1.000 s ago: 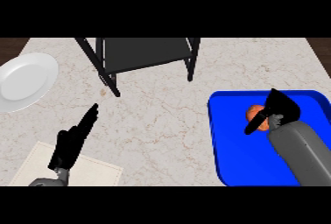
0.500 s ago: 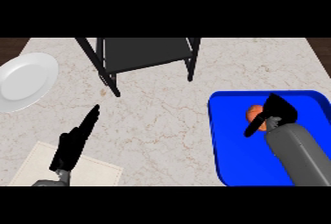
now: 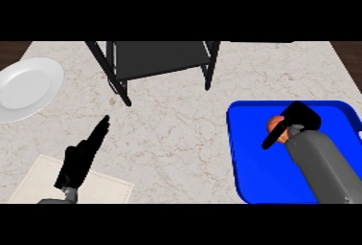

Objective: Pick the squash from the tray and place it in the tiered shelf

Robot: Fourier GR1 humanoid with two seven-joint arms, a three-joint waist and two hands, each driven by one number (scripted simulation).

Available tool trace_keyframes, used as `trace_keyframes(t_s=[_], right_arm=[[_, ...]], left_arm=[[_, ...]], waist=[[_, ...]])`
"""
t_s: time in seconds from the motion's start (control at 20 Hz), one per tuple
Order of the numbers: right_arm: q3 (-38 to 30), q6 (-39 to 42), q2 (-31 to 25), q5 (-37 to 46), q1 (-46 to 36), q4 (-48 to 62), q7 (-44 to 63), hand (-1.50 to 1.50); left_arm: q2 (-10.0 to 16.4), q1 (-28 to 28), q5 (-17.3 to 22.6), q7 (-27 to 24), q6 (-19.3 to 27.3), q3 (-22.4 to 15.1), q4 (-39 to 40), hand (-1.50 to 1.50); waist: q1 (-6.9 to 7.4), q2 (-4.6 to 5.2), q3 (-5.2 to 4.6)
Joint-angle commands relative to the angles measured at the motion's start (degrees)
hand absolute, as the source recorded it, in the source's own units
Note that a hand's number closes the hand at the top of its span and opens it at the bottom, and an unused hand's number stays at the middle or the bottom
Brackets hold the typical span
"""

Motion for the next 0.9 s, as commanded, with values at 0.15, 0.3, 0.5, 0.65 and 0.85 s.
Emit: trace_keyframes(t_s=[0.15, 0.3, 0.5, 0.65, 0.85], right_arm=[[0.88, 0.04, 1.04, 6.03, 0.39, -4.52, 5.06, 1.50], [0.80, -1.28, 2.08, 8.83, 0.79, -7.03, 6.78, 1.50], [7.57, 3.45, 5.97, 7.38, 0.45, -16.33, -1.79, 1.50], [16.02, 4.66, 13.82, 7.69, -3.80, -18.07, -7.23, 1.50], [18.27, 7.49, 13.45, 9.49, -1.20, -32.76, -0.98, 1.50]], left_arm=[[0.51, -1.48, -0.24, -1.45, -1.62, 2.63, 4.74, 0.00], [-0.67, -0.51, -2.15, -3.14, 0.21, 2.21, 4.01, 0.00], [0.24, -1.64, -0.54, -0.09, -1.47, 2.89, 3.87, 0.00], [-0.29, -2.27, -0.89, -0.40, -1.80, 1.82, 3.66, 0.00], [-1.20, 0.39, -1.38, -2.22, -0.42, 2.20, 3.62, 0.00]], waist=[[-0.32, 0.69, 0.75], [-0.30, 0.66, 0.75], [-0.82, 0.36, 0.72], [0.79, 0.56, 0.71], [-1.02, 0.21, 0.72]])
